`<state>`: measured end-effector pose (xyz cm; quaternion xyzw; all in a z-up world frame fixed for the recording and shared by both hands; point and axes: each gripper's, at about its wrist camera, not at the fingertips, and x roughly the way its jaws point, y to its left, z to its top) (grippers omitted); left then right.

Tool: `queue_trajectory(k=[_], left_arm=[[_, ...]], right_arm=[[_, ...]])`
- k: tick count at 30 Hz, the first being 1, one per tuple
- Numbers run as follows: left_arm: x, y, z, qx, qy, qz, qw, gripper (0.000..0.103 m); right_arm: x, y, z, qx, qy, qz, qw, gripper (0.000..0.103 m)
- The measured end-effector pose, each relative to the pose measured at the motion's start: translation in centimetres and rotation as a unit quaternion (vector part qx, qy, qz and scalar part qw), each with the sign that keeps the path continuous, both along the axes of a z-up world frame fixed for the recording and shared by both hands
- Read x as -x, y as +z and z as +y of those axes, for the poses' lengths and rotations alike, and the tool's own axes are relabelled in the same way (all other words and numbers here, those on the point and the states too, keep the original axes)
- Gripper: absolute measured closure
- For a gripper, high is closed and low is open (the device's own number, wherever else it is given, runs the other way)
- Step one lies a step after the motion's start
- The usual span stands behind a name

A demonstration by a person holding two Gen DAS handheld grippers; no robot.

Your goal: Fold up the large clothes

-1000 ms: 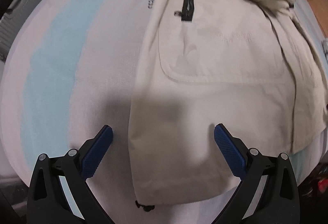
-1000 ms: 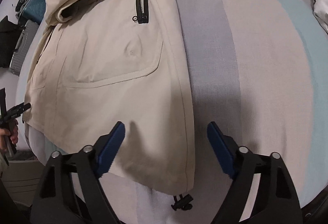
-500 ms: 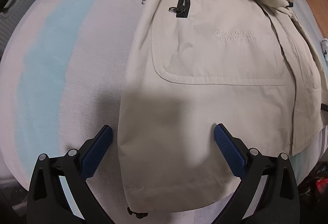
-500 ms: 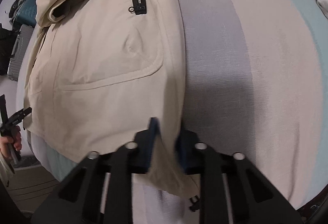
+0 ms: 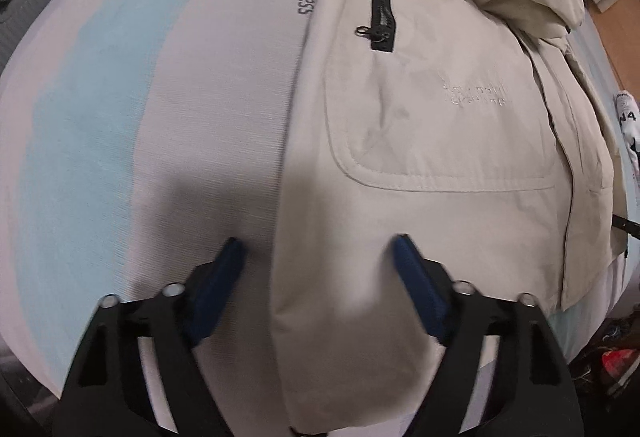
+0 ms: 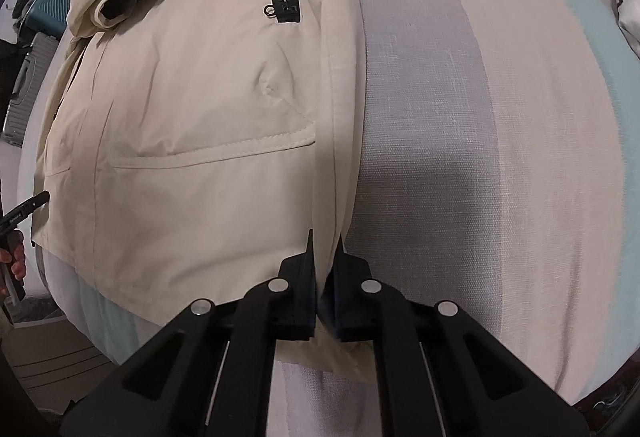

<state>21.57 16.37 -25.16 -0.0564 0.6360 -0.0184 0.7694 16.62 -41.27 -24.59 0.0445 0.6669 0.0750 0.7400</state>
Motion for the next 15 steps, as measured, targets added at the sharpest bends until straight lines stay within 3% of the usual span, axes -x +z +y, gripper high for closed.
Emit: queue_trajectory(k=[1, 5, 6, 11, 15], left_arm=[[0.0, 0.1, 0.3, -0.003, -0.003, 0.001, 1.0000, 0.042], [-0.1, 0.9, 0.6, 0.000, -0.023, 0.004, 0.9997, 0.076], [-0.2, 1.1, 0.3, -0.001, -0.030, 0.005, 0.9995, 0.080], [0.8, 1.0, -1.6, 0.008, -0.049, 0.007, 0.9988, 0.080], [0.7, 0.3, -1.4, 0.006, -0.048, 0.015, 0.9987, 0.071]], right_arm=[[0.1, 0.0, 0.0, -0.001, -0.001, 0.000, 1.000, 0.098], [0.0, 0.0, 0.0, 0.002, 0.000, -0.003, 1.000, 0.098], [0.1, 0.0, -0.1, 0.003, 0.001, -0.004, 1.000, 0.098], [-0.1, -0.2, -0.1, -0.002, 0.007, -0.004, 1.000, 0.098], [0.1, -0.5, -1.3, -0.016, -0.002, -0.001, 1.000, 0.097]])
